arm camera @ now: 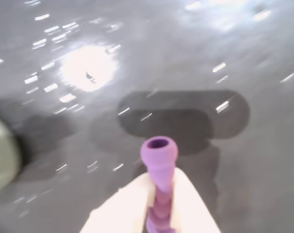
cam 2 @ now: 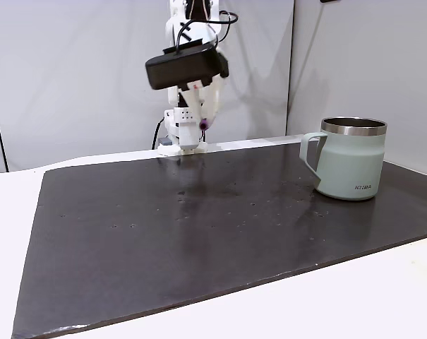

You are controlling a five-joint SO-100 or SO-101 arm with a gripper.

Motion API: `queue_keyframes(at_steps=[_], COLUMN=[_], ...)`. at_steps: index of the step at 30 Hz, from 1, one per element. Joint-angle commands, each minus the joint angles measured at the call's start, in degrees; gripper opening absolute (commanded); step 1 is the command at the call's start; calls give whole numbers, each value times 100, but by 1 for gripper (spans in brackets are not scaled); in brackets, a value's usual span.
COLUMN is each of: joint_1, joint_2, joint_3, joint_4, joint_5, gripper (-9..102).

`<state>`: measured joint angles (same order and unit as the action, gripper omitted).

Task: Grasp a pengrip and put it in the cup.

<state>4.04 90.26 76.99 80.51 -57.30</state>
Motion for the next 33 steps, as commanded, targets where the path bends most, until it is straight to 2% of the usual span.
queue_keyframes(at_steps=[1, 10, 17, 25, 33], joint_1=[-712, -2435, -2988, -3384, -3428], joint_2=[360, -132, -1934, -2628, -3604], joint_3=[-844, -1881, -4808, -5388, -6275], joint_4=[536, 686, 1028, 246, 132], joint_5=[949, 3384, 4860, 4860, 4834], gripper=[0, 0, 0, 0, 0])
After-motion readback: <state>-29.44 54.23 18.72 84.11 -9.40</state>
